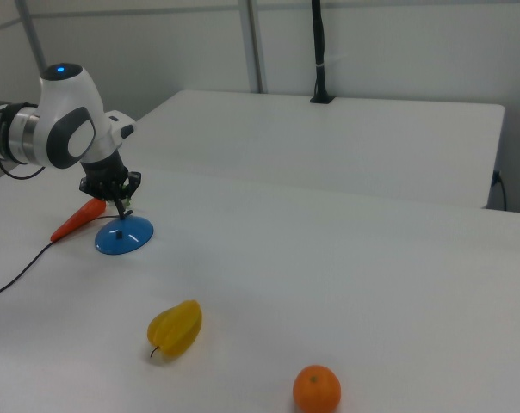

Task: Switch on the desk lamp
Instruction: 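Move the gripper toward the blue lamp base, above its switch, then lower the gripper and press down on the switch on the lamp base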

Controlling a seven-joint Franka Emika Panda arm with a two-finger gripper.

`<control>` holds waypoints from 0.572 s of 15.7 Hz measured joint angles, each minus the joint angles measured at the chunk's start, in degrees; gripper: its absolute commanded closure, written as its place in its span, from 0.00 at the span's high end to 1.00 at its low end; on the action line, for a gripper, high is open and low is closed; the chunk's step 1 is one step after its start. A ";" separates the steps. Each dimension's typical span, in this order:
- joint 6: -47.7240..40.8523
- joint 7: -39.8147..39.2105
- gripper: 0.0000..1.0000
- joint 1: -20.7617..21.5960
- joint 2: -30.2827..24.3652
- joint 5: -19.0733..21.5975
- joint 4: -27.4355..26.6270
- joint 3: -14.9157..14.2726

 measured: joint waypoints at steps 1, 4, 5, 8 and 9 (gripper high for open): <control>0.31 0.00 0.00 0.01 0.40 0.00 0.00 0.33; 2.21 0.00 0.00 0.01 1.50 0.00 0.00 1.05; 2.66 0.00 0.00 0.04 1.86 0.00 0.00 1.31; 3.03 0.00 0.00 0.15 2.98 0.00 0.00 1.64; 3.05 0.00 0.00 0.16 3.29 0.00 0.01 1.73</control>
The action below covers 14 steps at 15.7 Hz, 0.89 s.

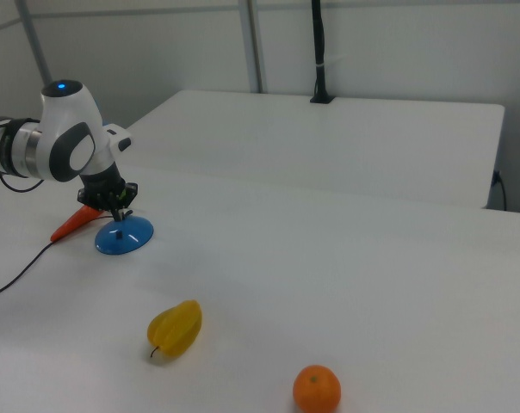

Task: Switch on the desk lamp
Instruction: 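Lower the gripper and press down on the switch on the lamp base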

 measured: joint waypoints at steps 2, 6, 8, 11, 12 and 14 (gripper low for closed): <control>1.32 0.00 0.00 0.01 0.58 0.00 0.01 0.51; 4.01 0.00 0.00 0.08 2.19 0.00 0.00 1.59; 4.42 0.00 0.00 0.09 2.99 -0.01 0.00 1.61; 6.06 0.00 0.00 0.52 4.17 -0.01 0.01 1.65; 6.67 0.00 0.00 0.66 4.46 -0.01 0.01 1.67; 7.09 0.00 0.00 0.77 4.96 -0.01 0.02 1.68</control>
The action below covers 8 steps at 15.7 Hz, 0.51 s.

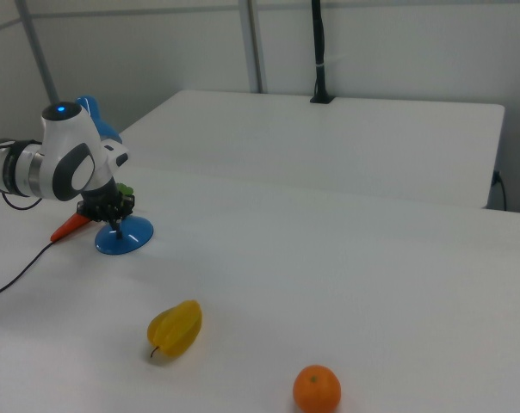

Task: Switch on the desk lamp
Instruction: 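Lower the gripper and press down on the switch on the lamp base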

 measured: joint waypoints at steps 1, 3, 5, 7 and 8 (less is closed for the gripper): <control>0.04 0.00 0.00 0.04 0.25 -0.04 0.00 0.00; 0.07 0.00 0.00 0.20 0.62 -0.18 0.01 0.01; 0.07 0.00 0.00 0.36 0.89 -0.31 0.01 0.01; 0.33 0.00 0.00 0.38 1.25 -0.33 0.01 0.01; 1.39 0.00 0.00 0.39 1.49 -0.33 0.02 0.01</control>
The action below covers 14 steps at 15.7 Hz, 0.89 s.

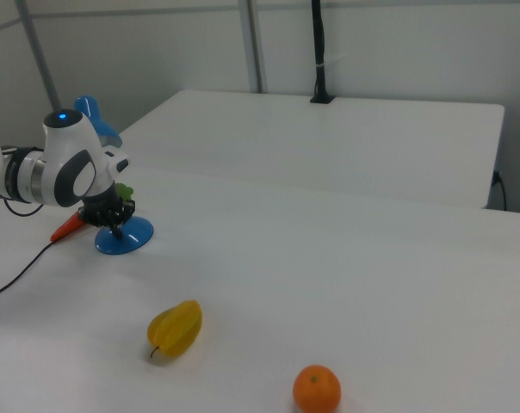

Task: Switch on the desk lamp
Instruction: 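Lower the gripper and press down on the switch on the lamp base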

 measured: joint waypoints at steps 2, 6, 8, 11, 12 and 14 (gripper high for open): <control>2.23 0.00 0.00 0.00 0.46 -0.01 0.00 0.00; 2.66 0.00 0.00 0.02 0.58 -0.02 0.00 0.00; 2.66 0.00 0.00 0.02 0.58 -0.02 0.00 0.00; 2.66 0.00 0.00 0.03 0.59 -0.03 0.01 0.00; 2.66 0.00 0.00 0.03 0.59 -0.05 0.01 0.00; 2.67 -0.01 0.00 0.05 0.60 -0.26 0.01 0.00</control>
